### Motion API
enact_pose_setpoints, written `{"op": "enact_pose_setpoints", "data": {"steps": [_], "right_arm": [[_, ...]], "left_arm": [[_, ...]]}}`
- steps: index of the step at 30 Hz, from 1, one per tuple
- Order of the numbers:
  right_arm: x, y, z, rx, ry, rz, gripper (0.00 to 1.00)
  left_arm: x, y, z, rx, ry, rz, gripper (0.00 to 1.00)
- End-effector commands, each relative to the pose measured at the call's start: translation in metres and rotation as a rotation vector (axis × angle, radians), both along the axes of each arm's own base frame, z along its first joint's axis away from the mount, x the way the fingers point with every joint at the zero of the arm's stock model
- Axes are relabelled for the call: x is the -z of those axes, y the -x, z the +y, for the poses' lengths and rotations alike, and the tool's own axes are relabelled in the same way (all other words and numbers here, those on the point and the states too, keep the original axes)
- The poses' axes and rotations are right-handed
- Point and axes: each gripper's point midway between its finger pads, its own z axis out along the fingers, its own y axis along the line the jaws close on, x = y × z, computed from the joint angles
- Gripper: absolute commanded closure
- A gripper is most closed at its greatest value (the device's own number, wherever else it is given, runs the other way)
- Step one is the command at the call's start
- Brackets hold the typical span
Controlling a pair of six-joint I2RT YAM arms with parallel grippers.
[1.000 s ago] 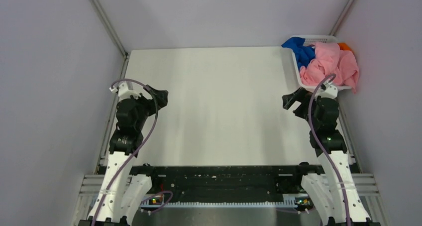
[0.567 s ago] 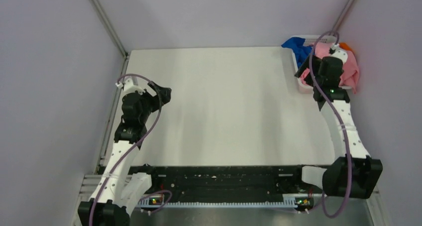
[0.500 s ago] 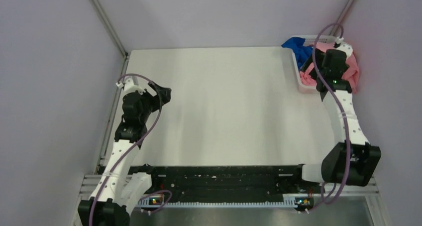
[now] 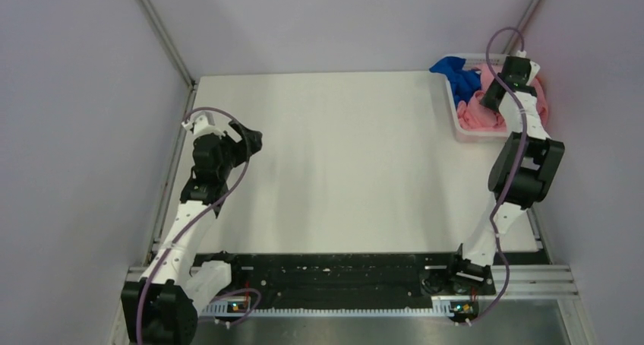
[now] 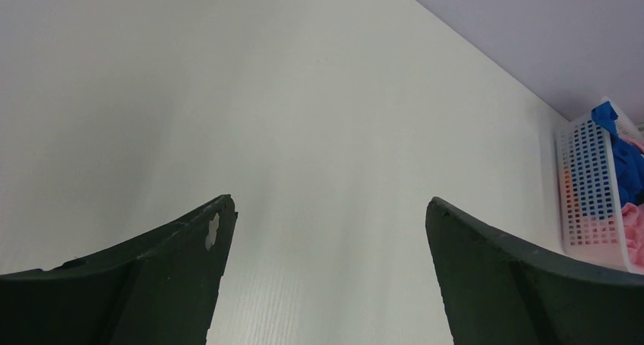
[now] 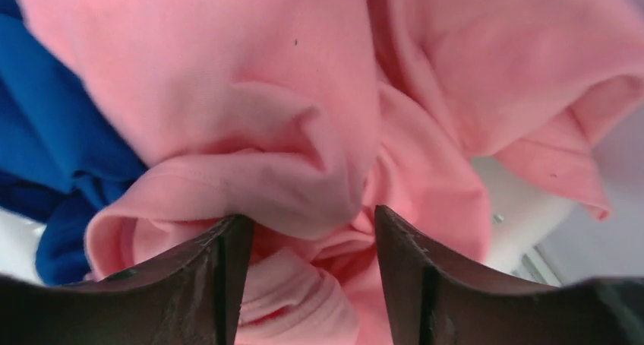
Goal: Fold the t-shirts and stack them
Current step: Grab crumpled tshirt from bin with the right arm
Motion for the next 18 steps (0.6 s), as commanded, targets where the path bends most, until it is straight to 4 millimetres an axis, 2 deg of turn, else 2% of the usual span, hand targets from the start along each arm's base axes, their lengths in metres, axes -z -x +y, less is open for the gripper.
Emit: {"op": "enact_pose_setpoints", "data": {"steps": [1, 3, 5, 6, 9, 12, 15, 18], "right_arm": [[-0.005, -0.014, -0.015, 0.031, 0.034, -0.005, 0.53], [-0.017, -0.017, -0.019, 0.032, 0.056, -0.033, 0.76], [-0.039, -0.019, -0.024, 0.016, 0.108, -0.066, 0.95], [-0.051, -0.017, -0.028, 0.020, 0.133, -0.079, 1.00], [-0.101, -0.007, -0.035, 0.034, 0.186, -0.143, 1.00], [-0.162, 0.011, -0.033, 0.047, 0.238, -0.247, 1.00], [-0.222, 0.035, -0.023, 0.042, 0.274, -0.383, 1.00], [-0.276, 0.060, -0.001, -0.022, 0.279, -0.511, 1.00]], "left_arm": [[-0.035, -0.013, -0.002, 0.004, 0.011, -0.088, 0.01], [-0.037, -0.013, -0.001, 0.002, 0.007, -0.089, 0.01], [-0.038, -0.012, 0.001, -0.008, 0.005, -0.095, 0.01], [-0.039, -0.011, 0.002, -0.012, 0.003, -0.100, 0.01], [-0.044, -0.009, 0.003, -0.016, -0.002, -0.115, 0.01], [-0.046, -0.006, 0.005, -0.029, -0.002, -0.123, 0.01], [-0.048, -0.004, 0.010, -0.059, -0.001, -0.134, 0.01], [-0.049, -0.001, 0.011, -0.063, 0.000, -0.141, 0.01]]}}
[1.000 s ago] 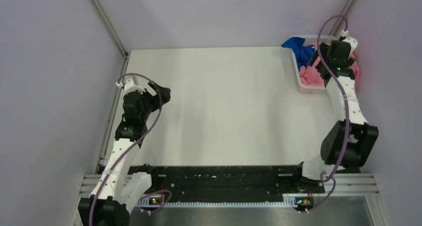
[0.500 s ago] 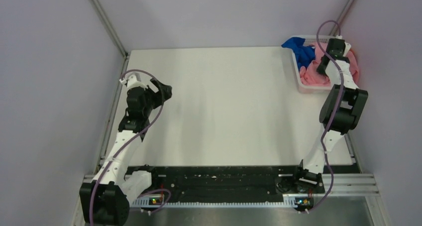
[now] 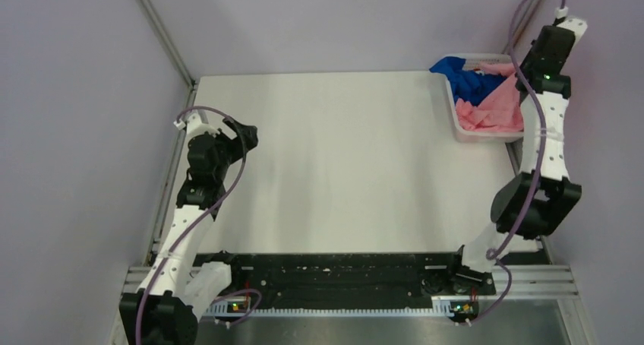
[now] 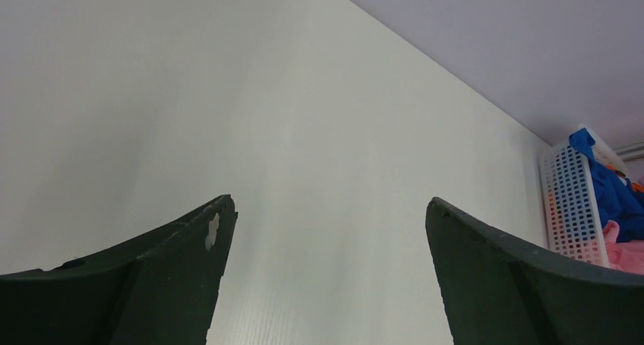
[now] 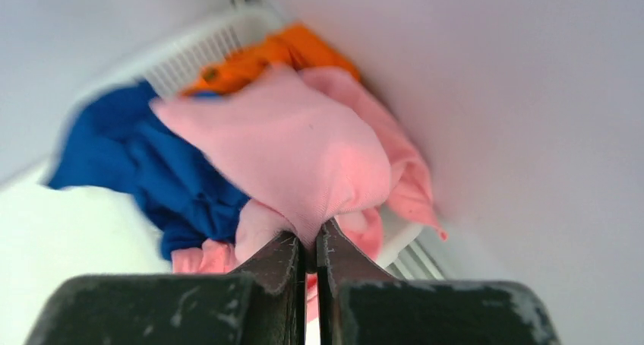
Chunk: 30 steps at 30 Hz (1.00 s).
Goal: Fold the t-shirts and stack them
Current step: Grab crumpled tshirt from bin with the right arm, then move the tshirt to the center of the board
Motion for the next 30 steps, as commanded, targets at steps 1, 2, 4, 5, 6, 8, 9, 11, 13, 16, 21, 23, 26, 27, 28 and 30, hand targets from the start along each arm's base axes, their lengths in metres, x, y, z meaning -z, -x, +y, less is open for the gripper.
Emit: {"op": "enact_pose_setpoints", "data": {"steps": [1, 2, 4, 5, 6, 8, 9, 11, 13, 16, 21, 23, 26, 27, 28, 30], "right_arm": [[-0.165, 0.049, 0.027, -0.088, 0.101, -0.375, 1.00], [-0.185, 0.058, 0.042, -0.144, 0.094, -0.427, 1.00], [-0.213, 0.068, 0.076, -0.281, 0.076, -0.494, 1.00], [-0.226, 0.072, 0.094, -0.344, 0.074, -0.526, 1.00], [-0.236, 0.074, 0.113, -0.409, 0.084, -0.548, 1.00], [-0.257, 0.080, 0.150, -0.519, 0.112, -0.588, 1.00], [-0.270, 0.083, 0.168, -0.569, 0.112, -0.615, 1.00], [-0.300, 0.095, 0.208, -0.705, 0.046, -0.698, 1.00], [-0.326, 0.105, 0.249, -0.864, -0.023, -0.771, 1.00], [-0.348, 0.122, 0.326, -1.115, -0.129, -0.846, 1.00], [-0.369, 0.149, 0.426, -1.390, -0.217, -0.925, 1.00], [-0.372, 0.156, 0.456, -1.469, -0.244, -0.948, 1.00], [-0.371, 0.153, 0.467, -1.468, -0.261, -0.957, 1.00], [-0.367, 0.146, 0.465, -1.438, -0.265, -0.949, 1.00], [-0.360, 0.138, 0.464, -1.402, -0.274, -0.935, 1.00], [-0.339, 0.122, 0.461, -1.333, -0.287, -0.887, 1.00]], "left_arm": [[-0.027, 0.001, 0.006, -0.037, 0.008, -0.090, 0.01], [-0.026, 0.002, 0.009, -0.052, 0.012, -0.091, 0.01], [-0.024, 0.006, 0.014, -0.083, 0.013, -0.098, 0.01], [-0.023, 0.006, 0.016, -0.096, 0.012, -0.104, 0.01], [-0.023, 0.008, 0.018, -0.103, 0.012, -0.111, 0.01], [-0.022, 0.009, 0.019, -0.109, 0.011, -0.116, 0.01], [-0.023, 0.010, 0.019, -0.110, 0.013, -0.118, 0.01], [-0.024, 0.011, 0.018, -0.106, 0.014, -0.120, 0.01], [-0.025, 0.011, 0.018, -0.101, 0.013, -0.122, 0.01], [-0.025, 0.014, 0.017, -0.099, 0.017, -0.117, 0.01], [-0.024, 0.022, 0.020, -0.126, 0.040, -0.096, 0.01], [-0.026, 0.027, 0.022, -0.138, 0.053, -0.084, 0.01], [-0.026, 0.036, 0.021, -0.135, 0.061, -0.051, 0.01], [-0.025, 0.039, 0.022, -0.140, 0.062, -0.047, 0.01], [-0.023, 0.041, 0.024, -0.149, 0.059, -0.042, 0.01], [-0.017, 0.046, 0.027, -0.167, 0.057, -0.031, 0.01]]}}
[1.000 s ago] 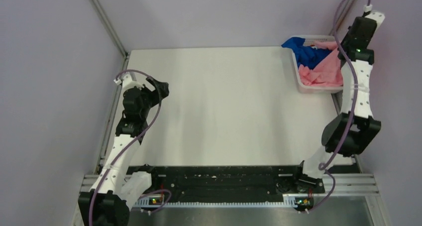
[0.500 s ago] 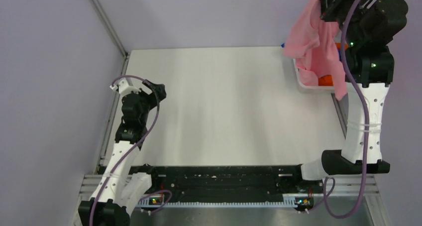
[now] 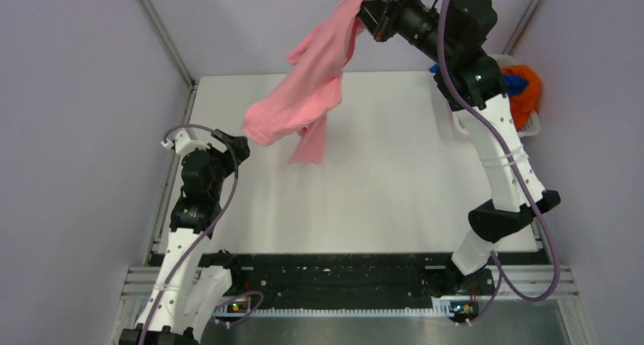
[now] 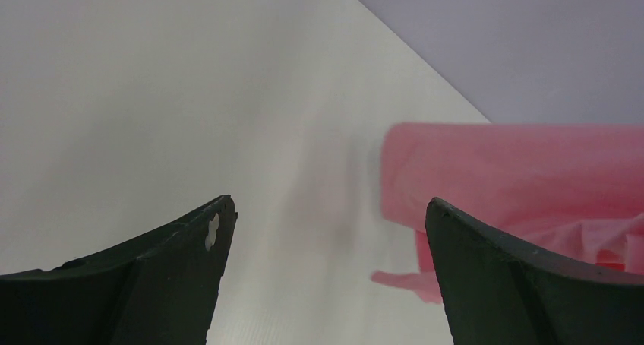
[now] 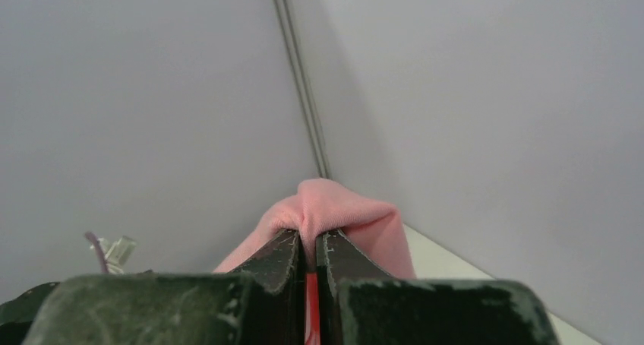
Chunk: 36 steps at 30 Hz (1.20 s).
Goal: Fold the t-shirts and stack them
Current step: Move the tshirt to the center of the board, then flatten out the tshirt
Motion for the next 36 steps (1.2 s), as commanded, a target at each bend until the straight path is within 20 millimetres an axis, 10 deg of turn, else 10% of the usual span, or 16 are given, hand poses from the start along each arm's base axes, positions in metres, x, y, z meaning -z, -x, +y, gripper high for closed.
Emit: {"op": "enact_pose_setpoints", "data": {"steps": [1, 4, 7, 8, 11, 13, 17, 21, 30, 36], "right_arm": [[-0.011, -0.005, -0.024, 0.129, -0.085, -0.020, 1.00], [0.084, -0.024, -0.040, 0.268, 0.018, 0.167, 1.00], [0.229, -0.027, -0.081, 0.472, 0.147, 0.355, 1.00], [0.301, -0.020, -0.099, 0.531, 0.226, 0.441, 0.91], [0.390, -0.008, -0.169, 0.759, 0.259, 0.639, 0.33], [0.406, -0.002, -0.203, 0.861, 0.249, 0.751, 0.06], [0.387, 0.009, -0.205, 0.889, 0.305, 0.715, 0.01], [0.392, 0.036, -0.129, 0.641, 0.402, 0.690, 0.02], [0.479, 0.163, 0.061, 0.041, 0.818, 0.683, 0.13], [0.536, 0.213, 0.092, -0.127, 1.023, 0.749, 0.25]], "left_arm": [[-0.008, 0.012, 0.008, -0.047, 0.010, -0.007, 0.01], [0.002, 0.019, 0.010, -0.053, -0.002, 0.042, 0.01], [0.020, 0.025, 0.013, -0.069, -0.005, 0.110, 0.01], [0.026, 0.026, 0.012, -0.069, -0.004, 0.124, 0.01], [0.043, 0.018, 0.002, -0.005, -0.004, 0.149, 0.01], [0.053, 0.011, -0.009, 0.052, 0.013, 0.192, 0.01], [0.073, -0.006, -0.011, 0.026, 0.048, 0.326, 0.01], [0.091, -0.016, -0.007, -0.002, 0.045, 0.420, 0.01], [0.103, 0.001, 0.020, -0.131, 0.051, 0.494, 0.01], [0.113, 0.024, 0.026, -0.174, 0.057, 0.536, 0.01]]}}
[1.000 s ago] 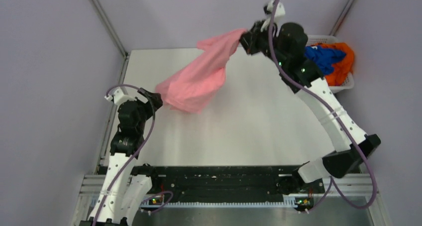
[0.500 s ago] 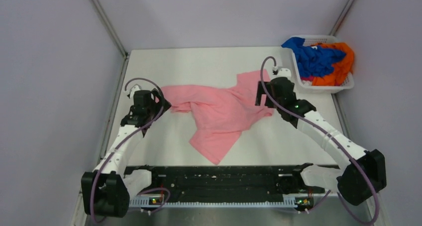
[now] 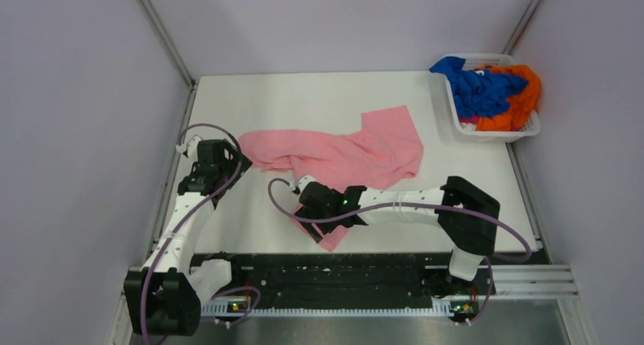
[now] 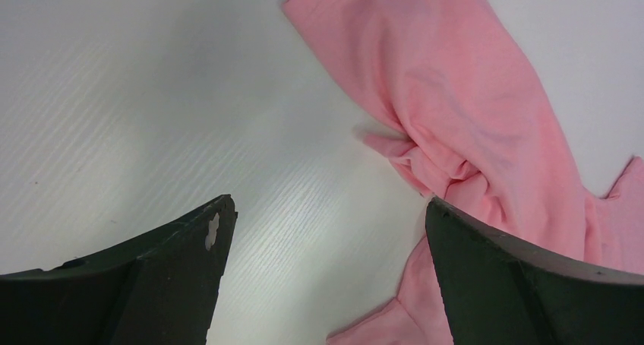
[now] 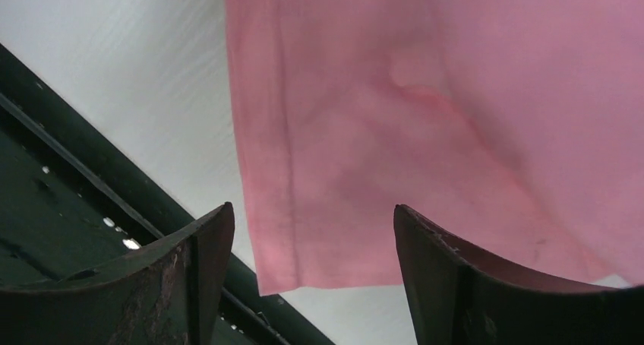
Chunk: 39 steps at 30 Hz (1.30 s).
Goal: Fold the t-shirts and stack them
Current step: Flatten out the tshirt
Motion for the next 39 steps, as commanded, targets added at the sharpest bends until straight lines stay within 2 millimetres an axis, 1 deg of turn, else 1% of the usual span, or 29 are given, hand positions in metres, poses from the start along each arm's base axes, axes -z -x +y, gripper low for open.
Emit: {"op": "enact_pose_setpoints", "data": {"steps": [1, 3, 5, 8, 9, 10, 11, 12, 13, 14, 15, 17, 18, 20, 21, 23, 25, 26, 27, 28, 29, 31, 32, 33, 34, 36, 37, 38, 39], "right_arm": [[0.012, 0.030, 0.012, -0.098, 0.039, 0.085, 0.26], [0.029, 0.037, 0.007, -0.088, 0.065, 0.119, 0.31], [0.047, 0.036, -0.001, -0.064, 0.110, 0.122, 0.35], [0.064, 0.029, -0.014, 0.012, 0.142, 0.153, 0.44], [0.067, 0.025, -0.019, 0.049, 0.142, 0.164, 0.49], [0.067, 0.017, -0.025, 0.092, 0.144, 0.159, 0.56], [0.066, 0.008, -0.034, 0.135, 0.153, 0.143, 0.70], [0.062, -0.007, -0.046, 0.195, 0.163, 0.118, 0.86], [0.058, -0.018, -0.061, 0.257, 0.178, 0.097, 0.98], [0.049, -0.030, -0.076, 0.318, 0.181, 0.066, 1.00], [0.044, -0.040, -0.089, 0.372, 0.183, 0.056, 1.00], [0.025, -0.059, -0.119, 0.482, 0.167, 0.006, 1.00], [0.009, -0.067, -0.134, 0.538, 0.138, -0.028, 1.00], [-0.006, -0.079, -0.169, 0.646, 0.121, -0.063, 1.00], [-0.011, -0.082, -0.186, 0.692, 0.115, -0.069, 1.00], [-0.012, -0.084, -0.220, 0.781, 0.120, -0.064, 1.00], [-0.010, -0.085, -0.245, 0.848, 0.125, -0.058, 1.00], [-0.009, -0.084, -0.250, 0.858, 0.120, -0.045, 1.00], [-0.009, -0.083, -0.249, 0.846, 0.104, -0.027, 1.00], [-0.011, -0.081, -0.240, 0.802, 0.072, 0.000, 1.00], [-0.014, -0.079, -0.225, 0.726, 0.027, 0.025, 1.00], [-0.028, -0.075, -0.188, 0.567, -0.057, 0.012, 0.89], [-0.036, -0.072, -0.172, 0.486, -0.056, -0.035, 0.81], [-0.042, -0.065, -0.152, 0.387, -0.049, -0.075, 0.77], [-0.042, -0.058, -0.135, 0.308, -0.035, -0.090, 0.72], [-0.034, -0.037, -0.097, 0.141, -0.046, -0.051, 0.63], [-0.026, -0.029, -0.083, 0.091, -0.043, -0.029, 0.60], [-0.017, -0.021, -0.073, 0.050, -0.026, -0.007, 0.58], [-0.009, -0.016, -0.064, 0.015, -0.002, 0.007, 0.53]], "left_arm": [[-0.002, 0.015, 0.010, -0.060, -0.014, 0.009, 0.01], [-0.004, 0.017, 0.011, -0.070, -0.015, 0.001, 0.01], [-0.004, 0.019, 0.011, -0.076, -0.014, -0.009, 0.01], [-0.004, 0.019, 0.012, -0.081, -0.012, -0.009, 0.01], [-0.004, 0.019, 0.012, -0.082, -0.012, -0.007, 0.01], [-0.003, 0.019, 0.012, -0.082, -0.014, -0.006, 0.01], [-0.003, 0.019, 0.013, -0.086, -0.019, -0.001, 0.01], [-0.003, 0.018, 0.014, -0.088, -0.023, 0.003, 0.01], [-0.004, 0.017, 0.015, -0.089, -0.028, 0.005, 0.01], [-0.002, 0.017, 0.015, -0.089, -0.031, 0.018, 0.01], [-0.002, 0.016, 0.015, -0.087, -0.030, 0.024, 0.01], [0.001, 0.013, 0.011, -0.060, -0.027, 0.030, 0.01], [0.002, 0.011, 0.009, -0.045, -0.022, 0.033, 0.01], [0.007, 0.008, 0.004, -0.017, -0.006, 0.046, 0.01], [0.010, 0.006, 0.001, -0.005, 0.003, 0.055, 0.01], [0.016, 0.003, -0.005, 0.017, 0.027, 0.080, 0.01], [0.024, 0.001, -0.010, 0.035, 0.049, 0.115, 0.02], [0.028, 0.000, -0.012, 0.044, 0.059, 0.131, 0.02], [0.032, -0.001, -0.014, 0.052, 0.065, 0.153, 0.02], [0.037, -0.002, -0.015, 0.055, 0.066, 0.172, 0.02], [0.039, -0.003, -0.015, 0.059, 0.066, 0.187, 0.02], [0.042, -0.006, -0.014, 0.059, 0.058, 0.209, 0.02], [0.042, -0.008, -0.012, 0.054, 0.051, 0.213, 0.02], [0.043, -0.009, -0.010, 0.052, 0.041, 0.217, 0.02], [0.042, -0.011, -0.008, 0.043, 0.030, 0.214, 0.02], [0.040, -0.016, -0.003, 0.030, 0.006, 0.209, 0.01], [0.039, -0.018, 0.000, 0.023, -0.006, 0.207, 0.01], [0.038, -0.020, 0.002, 0.018, -0.016, 0.208, 0.01], [0.036, -0.023, 0.003, 0.016, -0.022, 0.207, 0.01]]}}
